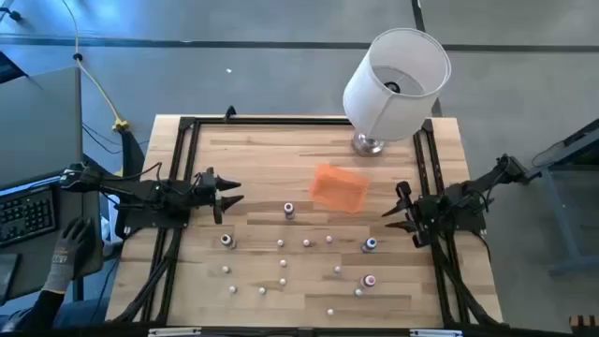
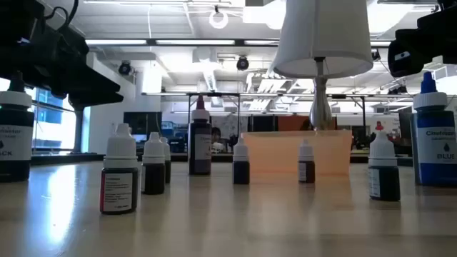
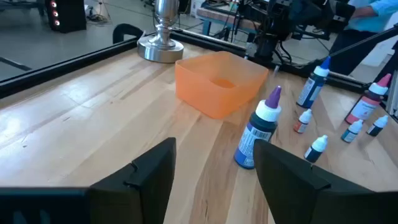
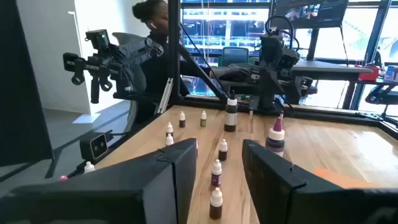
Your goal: Pick & Place food coloring
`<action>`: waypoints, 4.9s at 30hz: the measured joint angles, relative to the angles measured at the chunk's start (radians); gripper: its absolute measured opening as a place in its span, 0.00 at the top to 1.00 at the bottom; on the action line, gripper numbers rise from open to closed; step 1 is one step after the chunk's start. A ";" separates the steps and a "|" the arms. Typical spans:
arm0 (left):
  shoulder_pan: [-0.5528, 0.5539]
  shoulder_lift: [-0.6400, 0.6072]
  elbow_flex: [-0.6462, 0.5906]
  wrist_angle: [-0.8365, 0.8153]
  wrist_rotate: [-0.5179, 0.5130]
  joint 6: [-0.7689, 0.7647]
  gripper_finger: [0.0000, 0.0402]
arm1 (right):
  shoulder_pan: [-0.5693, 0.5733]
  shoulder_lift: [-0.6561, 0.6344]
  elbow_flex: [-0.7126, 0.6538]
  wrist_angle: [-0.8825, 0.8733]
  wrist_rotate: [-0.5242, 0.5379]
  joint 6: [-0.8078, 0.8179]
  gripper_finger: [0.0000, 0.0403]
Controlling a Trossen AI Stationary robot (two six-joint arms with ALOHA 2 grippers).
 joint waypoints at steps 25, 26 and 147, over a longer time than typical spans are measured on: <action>0.000 0.000 0.000 0.000 0.000 0.000 0.47 | 0.000 0.000 0.000 0.000 0.000 0.000 0.69; 0.000 0.000 0.000 0.000 0.000 0.000 0.47 | 0.000 0.000 0.000 0.000 0.000 0.000 0.69; 0.000 0.000 0.000 0.004 0.061 0.000 0.47 | -0.001 0.000 0.000 0.128 0.137 -0.105 0.69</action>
